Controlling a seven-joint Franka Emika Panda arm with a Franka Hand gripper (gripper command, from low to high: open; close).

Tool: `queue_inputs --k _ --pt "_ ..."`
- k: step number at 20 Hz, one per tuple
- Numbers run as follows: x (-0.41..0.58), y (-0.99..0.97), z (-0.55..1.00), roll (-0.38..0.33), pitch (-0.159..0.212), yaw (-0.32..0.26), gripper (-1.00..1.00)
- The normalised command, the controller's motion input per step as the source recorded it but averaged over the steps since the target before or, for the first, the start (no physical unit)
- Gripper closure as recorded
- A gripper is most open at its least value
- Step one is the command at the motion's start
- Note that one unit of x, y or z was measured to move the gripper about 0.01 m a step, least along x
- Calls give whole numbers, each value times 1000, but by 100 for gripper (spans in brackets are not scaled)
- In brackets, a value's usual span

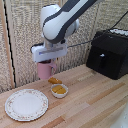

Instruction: Please focus on the pink mug and carefully direct your gripper towards it. Gently take hold of the pink mug using your grasping instrument. Exercise caution as you elevate the pink mug off the tabletop. Shift the pink mug so it is above the white platter. With precision, slowly place the pink mug onto the white platter.

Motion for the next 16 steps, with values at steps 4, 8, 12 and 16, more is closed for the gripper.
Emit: queue_inputs --k 4,8,12,16 --pt "249 701 -328 -14 50 78 100" --pt "309 547 -309 -42 26 68 100" --pt "374 330 -326 -69 0 40 100" --pt "358 284 -314 -68 0 30 100"
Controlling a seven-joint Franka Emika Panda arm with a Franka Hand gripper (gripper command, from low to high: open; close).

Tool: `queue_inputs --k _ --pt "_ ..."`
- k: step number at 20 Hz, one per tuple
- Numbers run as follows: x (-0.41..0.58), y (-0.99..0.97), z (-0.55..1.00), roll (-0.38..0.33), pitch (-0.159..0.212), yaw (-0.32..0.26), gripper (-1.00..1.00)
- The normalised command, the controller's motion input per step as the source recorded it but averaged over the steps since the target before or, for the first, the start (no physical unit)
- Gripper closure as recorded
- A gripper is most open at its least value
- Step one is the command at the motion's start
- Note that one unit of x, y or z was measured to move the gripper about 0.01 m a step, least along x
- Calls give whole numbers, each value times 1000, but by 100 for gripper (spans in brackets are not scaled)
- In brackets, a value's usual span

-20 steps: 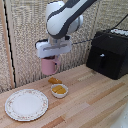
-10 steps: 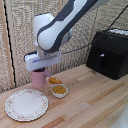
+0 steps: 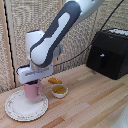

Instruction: Please focus on the pink mug and carefully direct your gripper towards it. Gently take hold of the pink mug using your grasping instrument. Exercise caution as you elevate the pink mug off the tabletop. Shift the pink mug so it is above the white platter. With precision, slowly place the pink mug onto the white platter.

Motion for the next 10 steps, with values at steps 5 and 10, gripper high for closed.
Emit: queue_inputs --k 5,10 --pt "350 278 -195 -31 0 6 100" --pt "267 181 -21 0 -1 0 100"
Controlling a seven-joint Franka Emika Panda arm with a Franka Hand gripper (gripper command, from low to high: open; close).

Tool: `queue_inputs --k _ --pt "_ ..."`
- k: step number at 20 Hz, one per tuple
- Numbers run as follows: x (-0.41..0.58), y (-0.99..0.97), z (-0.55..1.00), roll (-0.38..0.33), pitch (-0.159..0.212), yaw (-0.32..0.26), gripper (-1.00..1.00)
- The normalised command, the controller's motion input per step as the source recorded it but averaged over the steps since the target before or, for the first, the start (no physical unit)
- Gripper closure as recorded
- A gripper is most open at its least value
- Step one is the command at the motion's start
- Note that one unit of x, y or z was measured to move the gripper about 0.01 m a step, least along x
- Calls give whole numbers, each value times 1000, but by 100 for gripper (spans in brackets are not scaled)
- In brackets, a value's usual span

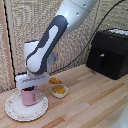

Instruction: Please focus on the pink mug and carefully direct your gripper towards it. Gently take hold of the pink mug using your grasping instrument. Exercise caution as you elevate the pink mug off the tabletop. Shift the pink mug so it is above the white platter. With precision, slowly place the pink mug onto the white platter.

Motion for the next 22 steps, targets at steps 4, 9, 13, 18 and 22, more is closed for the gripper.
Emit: queue_inputs --k 4,9,13,18,22 --pt "41 138 46 -3 -12 0 -100" --pt "0 38 228 -11 -5 11 -100" --pt "0 -14 427 0 14 26 -100" --pt "25 -156 617 25 58 78 -100" --pt "74 -57 470 5 34 63 -100"
